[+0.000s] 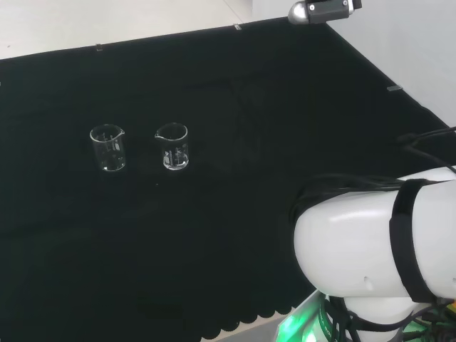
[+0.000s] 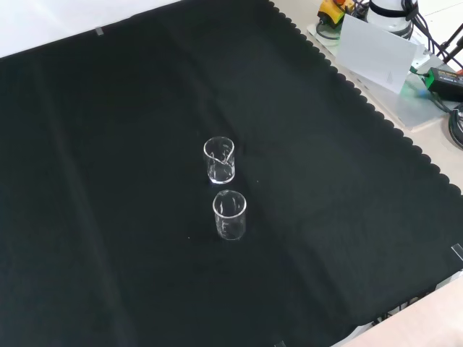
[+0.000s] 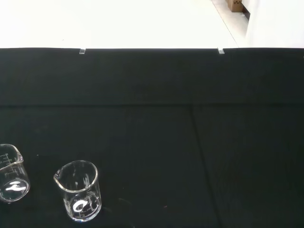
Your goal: Pick up the beaker on the right.
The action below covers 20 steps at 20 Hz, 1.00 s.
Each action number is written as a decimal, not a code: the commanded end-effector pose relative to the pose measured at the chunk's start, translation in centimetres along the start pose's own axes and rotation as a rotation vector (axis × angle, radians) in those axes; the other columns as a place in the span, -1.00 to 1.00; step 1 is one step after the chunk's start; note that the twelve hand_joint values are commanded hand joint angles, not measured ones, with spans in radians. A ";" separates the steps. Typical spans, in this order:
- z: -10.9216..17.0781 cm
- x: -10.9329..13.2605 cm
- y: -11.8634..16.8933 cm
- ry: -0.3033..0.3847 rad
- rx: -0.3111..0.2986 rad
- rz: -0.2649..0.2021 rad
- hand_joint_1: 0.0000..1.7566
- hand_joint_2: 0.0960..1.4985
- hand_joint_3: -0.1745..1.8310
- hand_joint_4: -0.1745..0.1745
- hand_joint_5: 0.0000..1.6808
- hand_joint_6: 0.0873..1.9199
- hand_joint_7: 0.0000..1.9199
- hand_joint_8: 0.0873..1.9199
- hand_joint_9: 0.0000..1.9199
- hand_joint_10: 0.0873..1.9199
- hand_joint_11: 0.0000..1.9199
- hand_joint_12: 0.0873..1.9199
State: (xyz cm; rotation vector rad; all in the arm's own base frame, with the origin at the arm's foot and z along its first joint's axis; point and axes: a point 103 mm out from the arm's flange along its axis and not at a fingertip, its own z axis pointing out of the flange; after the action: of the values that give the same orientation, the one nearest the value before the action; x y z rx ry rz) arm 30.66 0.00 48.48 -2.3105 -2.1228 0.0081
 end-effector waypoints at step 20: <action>4.4 1.3 4.0 0.065 0.036 0.012 -0.52 0.24 -0.03 -0.37 -0.86 -1.00 -1.00 -0.68 -0.98 -0.33 -1.00 -0.14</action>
State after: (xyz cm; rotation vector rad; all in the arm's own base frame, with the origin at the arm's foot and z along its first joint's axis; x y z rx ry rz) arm 33.30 0.58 45.71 -2.2935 -2.0881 0.0034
